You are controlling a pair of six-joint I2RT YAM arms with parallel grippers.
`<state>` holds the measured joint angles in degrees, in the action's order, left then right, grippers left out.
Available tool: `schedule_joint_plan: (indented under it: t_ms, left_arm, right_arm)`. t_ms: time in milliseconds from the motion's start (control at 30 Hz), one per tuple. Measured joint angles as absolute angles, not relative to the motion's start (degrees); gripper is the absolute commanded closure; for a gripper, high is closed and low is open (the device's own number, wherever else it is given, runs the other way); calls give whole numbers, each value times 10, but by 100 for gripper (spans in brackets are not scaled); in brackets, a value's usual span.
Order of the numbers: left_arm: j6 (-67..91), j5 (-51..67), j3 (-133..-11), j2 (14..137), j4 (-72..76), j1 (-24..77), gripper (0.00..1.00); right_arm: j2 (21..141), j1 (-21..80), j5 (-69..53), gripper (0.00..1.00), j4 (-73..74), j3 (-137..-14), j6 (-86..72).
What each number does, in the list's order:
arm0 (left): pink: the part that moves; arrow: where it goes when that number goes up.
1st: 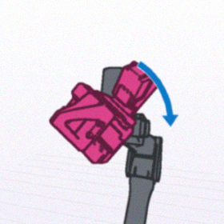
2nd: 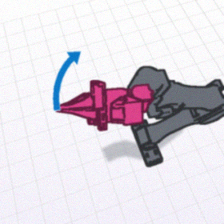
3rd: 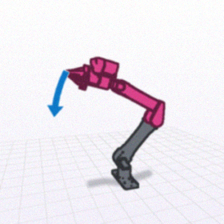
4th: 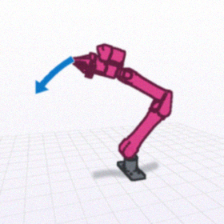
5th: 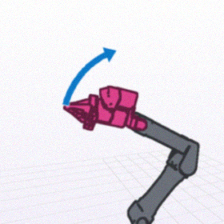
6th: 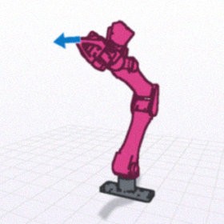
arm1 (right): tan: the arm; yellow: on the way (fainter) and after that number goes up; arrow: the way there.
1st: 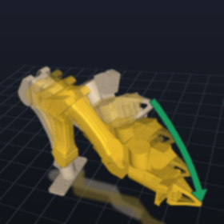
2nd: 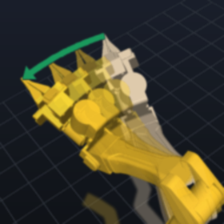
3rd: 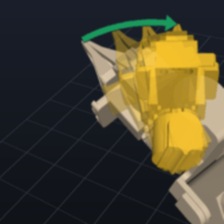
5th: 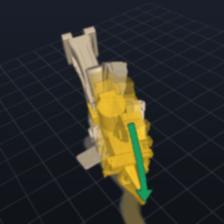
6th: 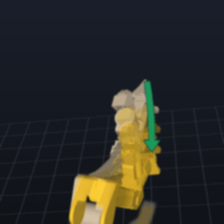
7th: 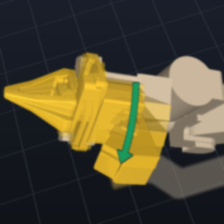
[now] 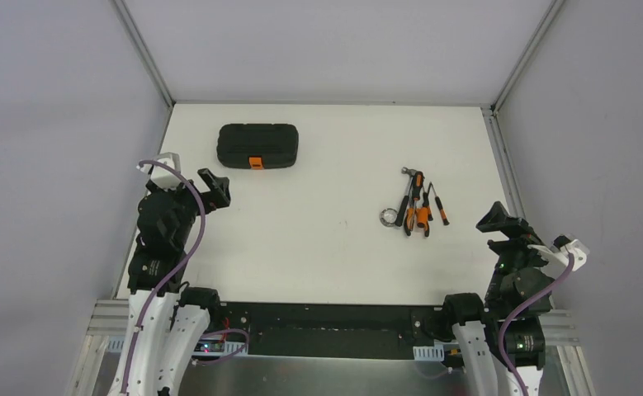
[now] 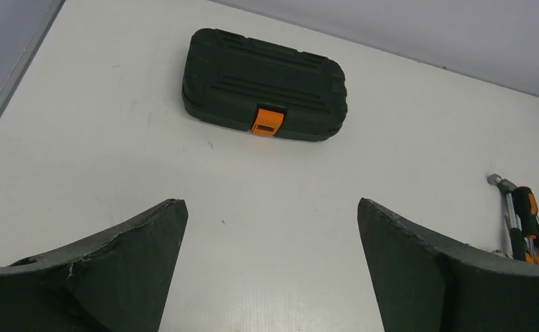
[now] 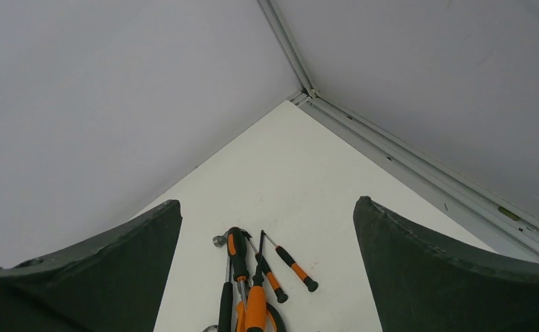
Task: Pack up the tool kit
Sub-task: Move the toolbox to the center of the board.
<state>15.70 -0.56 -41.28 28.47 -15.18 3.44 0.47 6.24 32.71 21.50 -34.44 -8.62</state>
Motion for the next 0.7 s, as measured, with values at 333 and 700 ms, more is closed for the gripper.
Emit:
schedule_joint_plan:
  t_ms: [333, 700]
  left_arm:
    - [173, 17, -483, 442, -157, 34, 1]
    - [160, 116, -724, 779, -158, 34, 1]
  right_arm:
    - [5, 57, 312, 0, 217, -344, -97]
    - [5, 57, 275, 0, 218, -344, -111]
